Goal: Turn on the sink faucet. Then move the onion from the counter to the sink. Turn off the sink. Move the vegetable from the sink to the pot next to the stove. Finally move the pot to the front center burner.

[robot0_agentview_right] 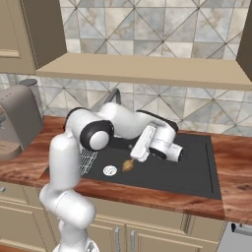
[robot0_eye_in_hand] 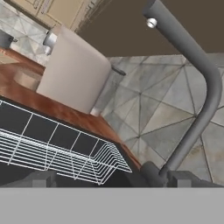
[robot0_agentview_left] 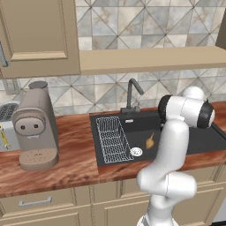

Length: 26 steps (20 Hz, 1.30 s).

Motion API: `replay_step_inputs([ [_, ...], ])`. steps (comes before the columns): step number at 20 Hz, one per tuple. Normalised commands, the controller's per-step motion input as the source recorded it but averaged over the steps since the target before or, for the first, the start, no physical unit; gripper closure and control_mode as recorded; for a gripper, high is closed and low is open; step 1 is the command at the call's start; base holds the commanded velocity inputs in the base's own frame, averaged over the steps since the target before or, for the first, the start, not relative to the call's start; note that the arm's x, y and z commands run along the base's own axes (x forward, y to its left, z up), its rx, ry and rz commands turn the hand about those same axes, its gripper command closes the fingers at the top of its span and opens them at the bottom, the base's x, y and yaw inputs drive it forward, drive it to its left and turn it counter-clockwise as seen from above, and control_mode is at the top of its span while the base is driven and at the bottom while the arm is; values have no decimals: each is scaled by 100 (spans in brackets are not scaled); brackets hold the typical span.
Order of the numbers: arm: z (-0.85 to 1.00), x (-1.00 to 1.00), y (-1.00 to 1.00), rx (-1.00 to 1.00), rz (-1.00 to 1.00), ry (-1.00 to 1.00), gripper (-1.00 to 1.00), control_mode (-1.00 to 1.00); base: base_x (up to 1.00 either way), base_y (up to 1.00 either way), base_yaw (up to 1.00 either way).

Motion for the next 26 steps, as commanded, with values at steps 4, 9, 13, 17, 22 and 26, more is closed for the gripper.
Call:
replay_step_inputs([
  [4,38,-44,0,-6,6,-5,-100,-100,0,0,0],
  [9,45,-37,0,-14,12,-10,-100,-100,0,0,0],
  [13,20,-59,0,-20,11,-2,-100,-100,0,0,0],
  [17,2,-59,0,-24,14,0,-100,-100,0,0,0],
  [22,0,-47,7,-25,21,0,-100,-100,0,0,0],
  [26,0,-33,16,-25,27,0,-100,-100,0,0,0],
])
